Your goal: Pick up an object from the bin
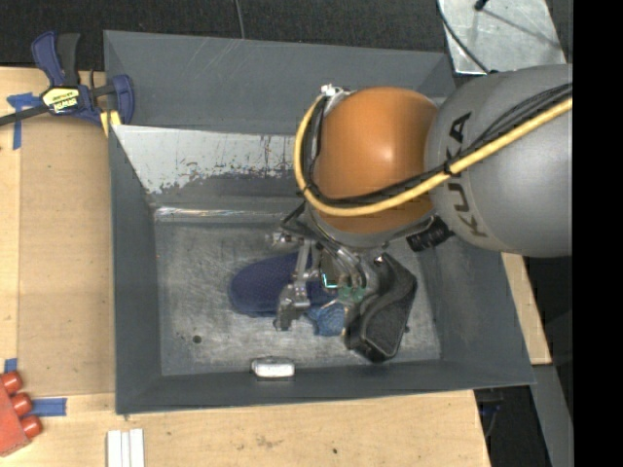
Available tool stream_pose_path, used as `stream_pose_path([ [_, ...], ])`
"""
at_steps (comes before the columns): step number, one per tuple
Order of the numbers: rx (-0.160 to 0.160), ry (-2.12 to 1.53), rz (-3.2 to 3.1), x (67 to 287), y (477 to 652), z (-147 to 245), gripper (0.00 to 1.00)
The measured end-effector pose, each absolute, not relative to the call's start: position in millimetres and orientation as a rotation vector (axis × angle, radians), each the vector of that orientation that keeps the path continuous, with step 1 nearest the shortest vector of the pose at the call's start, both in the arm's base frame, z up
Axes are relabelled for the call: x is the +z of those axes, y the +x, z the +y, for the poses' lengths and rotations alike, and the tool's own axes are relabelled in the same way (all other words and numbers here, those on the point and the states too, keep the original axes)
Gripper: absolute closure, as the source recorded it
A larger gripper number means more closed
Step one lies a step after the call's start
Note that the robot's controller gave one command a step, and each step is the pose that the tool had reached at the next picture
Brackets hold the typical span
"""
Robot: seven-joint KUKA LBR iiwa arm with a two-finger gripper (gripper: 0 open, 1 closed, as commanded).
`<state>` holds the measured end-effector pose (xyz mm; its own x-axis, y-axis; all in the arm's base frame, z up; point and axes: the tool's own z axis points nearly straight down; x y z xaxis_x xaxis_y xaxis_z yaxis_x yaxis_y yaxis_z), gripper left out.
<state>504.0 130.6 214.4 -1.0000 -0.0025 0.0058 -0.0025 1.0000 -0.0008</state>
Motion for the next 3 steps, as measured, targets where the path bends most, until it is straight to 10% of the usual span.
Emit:
stream_pose_path([
  [1, -0.009, 0.171, -3.161, 76.4, 518.9, 97.2, 0.00],
  [2, -0.015, 0.167, -3.187, 82.2, 525.6, 98.4, 1.00],
  [3, 0.000, 0.290, -3.140, 221.0, 525.1, 82.6, 1.00],
])
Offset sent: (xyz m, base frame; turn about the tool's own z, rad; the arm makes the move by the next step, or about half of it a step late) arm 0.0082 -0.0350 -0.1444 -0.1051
